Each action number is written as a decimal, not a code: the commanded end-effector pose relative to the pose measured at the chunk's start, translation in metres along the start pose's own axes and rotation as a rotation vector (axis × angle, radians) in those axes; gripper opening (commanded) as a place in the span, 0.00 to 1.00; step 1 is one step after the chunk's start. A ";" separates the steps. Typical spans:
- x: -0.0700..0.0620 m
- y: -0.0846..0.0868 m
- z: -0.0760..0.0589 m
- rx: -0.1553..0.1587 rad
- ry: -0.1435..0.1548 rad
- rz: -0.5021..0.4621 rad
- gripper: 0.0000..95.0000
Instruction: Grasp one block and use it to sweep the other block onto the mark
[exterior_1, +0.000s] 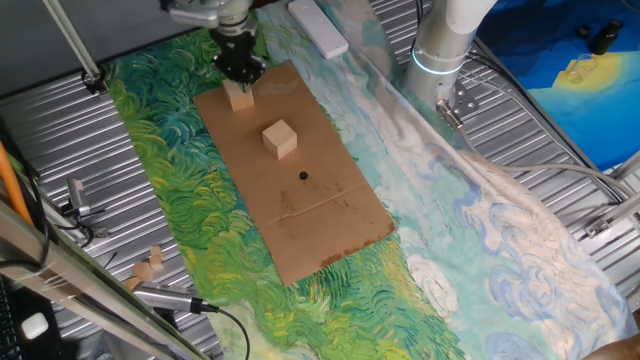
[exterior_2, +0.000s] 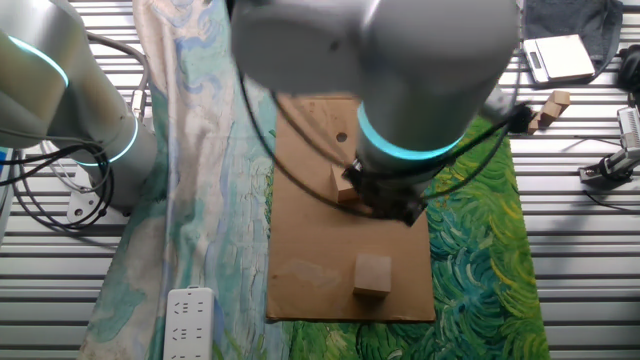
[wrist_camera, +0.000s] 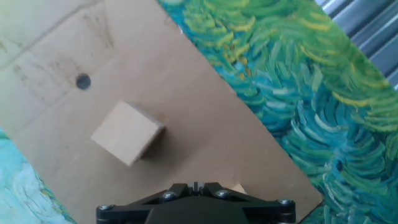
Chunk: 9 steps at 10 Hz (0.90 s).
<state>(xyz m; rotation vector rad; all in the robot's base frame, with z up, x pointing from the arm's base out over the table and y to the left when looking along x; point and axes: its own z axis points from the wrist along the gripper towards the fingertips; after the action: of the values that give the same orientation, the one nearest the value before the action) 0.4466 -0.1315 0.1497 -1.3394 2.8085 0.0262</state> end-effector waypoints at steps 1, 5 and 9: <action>-0.001 0.001 -0.001 -0.003 0.034 0.084 0.00; -0.001 0.001 -0.001 -0.009 0.028 0.143 0.00; -0.001 0.001 -0.001 0.012 0.044 0.243 0.00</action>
<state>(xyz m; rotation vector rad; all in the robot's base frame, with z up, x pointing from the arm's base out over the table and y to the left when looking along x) 0.4452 -0.1301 0.1519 -1.0132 2.9794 -0.0148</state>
